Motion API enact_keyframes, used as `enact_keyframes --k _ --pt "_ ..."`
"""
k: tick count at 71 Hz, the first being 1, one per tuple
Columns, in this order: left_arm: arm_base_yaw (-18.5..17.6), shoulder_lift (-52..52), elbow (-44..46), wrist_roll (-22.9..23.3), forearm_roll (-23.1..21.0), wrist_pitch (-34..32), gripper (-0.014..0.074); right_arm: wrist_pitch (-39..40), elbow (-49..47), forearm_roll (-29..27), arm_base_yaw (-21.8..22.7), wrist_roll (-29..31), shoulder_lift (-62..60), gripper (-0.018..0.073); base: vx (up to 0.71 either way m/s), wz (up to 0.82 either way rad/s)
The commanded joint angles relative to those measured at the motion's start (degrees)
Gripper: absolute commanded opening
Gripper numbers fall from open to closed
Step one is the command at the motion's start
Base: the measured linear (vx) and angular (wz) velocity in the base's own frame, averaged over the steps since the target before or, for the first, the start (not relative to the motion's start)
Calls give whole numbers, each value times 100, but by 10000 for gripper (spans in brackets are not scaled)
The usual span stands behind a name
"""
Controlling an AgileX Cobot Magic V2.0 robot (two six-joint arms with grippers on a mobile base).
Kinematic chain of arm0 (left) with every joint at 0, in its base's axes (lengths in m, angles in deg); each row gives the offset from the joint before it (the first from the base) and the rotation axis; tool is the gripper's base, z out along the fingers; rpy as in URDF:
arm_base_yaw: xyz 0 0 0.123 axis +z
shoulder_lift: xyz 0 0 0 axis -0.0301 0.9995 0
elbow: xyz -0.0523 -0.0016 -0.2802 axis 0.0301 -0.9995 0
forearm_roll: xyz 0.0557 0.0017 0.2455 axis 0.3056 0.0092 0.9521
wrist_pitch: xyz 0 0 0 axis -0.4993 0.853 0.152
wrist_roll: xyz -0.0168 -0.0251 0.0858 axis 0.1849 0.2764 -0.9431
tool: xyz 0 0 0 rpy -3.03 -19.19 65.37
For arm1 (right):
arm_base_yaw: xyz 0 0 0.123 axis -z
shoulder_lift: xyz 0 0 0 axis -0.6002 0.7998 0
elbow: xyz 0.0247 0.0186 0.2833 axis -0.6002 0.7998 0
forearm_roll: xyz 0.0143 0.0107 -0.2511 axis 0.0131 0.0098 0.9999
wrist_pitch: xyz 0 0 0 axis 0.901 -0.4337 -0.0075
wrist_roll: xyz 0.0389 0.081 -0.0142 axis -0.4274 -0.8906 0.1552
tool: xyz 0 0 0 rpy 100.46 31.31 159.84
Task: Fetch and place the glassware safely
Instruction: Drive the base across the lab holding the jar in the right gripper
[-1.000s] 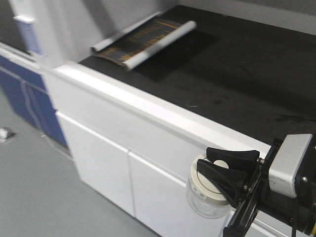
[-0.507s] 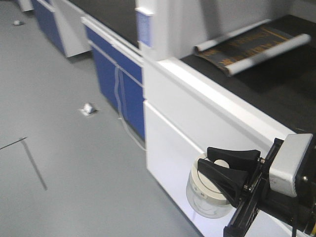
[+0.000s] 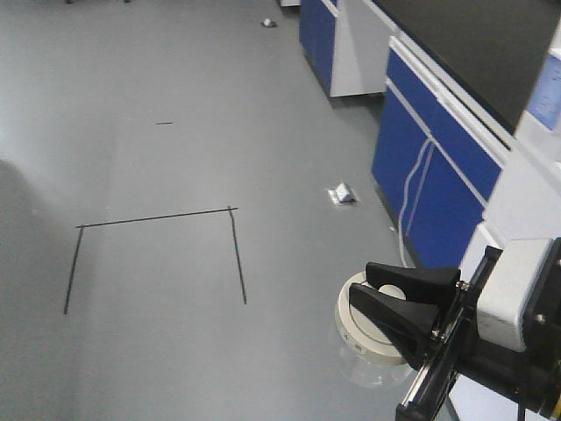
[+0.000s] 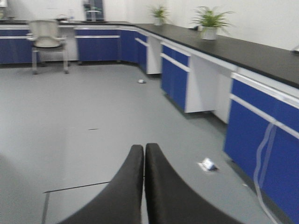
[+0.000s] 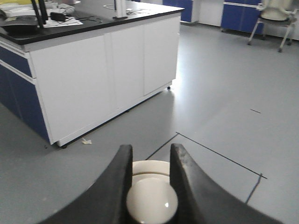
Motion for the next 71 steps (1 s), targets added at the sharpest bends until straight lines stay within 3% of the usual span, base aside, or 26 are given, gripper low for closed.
enact_keyframes --k 1,28,71 --pt "-24 76 155 39 -46 -400 -7 363 -190 -190 29 24 -78 -1 13 75" --pt "-24 76 155 39 -46 -400 -7 355 -190 -190 29 23 -78 -1 19 47" --pt "-24 76 155 39 -46 -400 -7 361 -190 -190 29 23 -78 -1 40 -1"
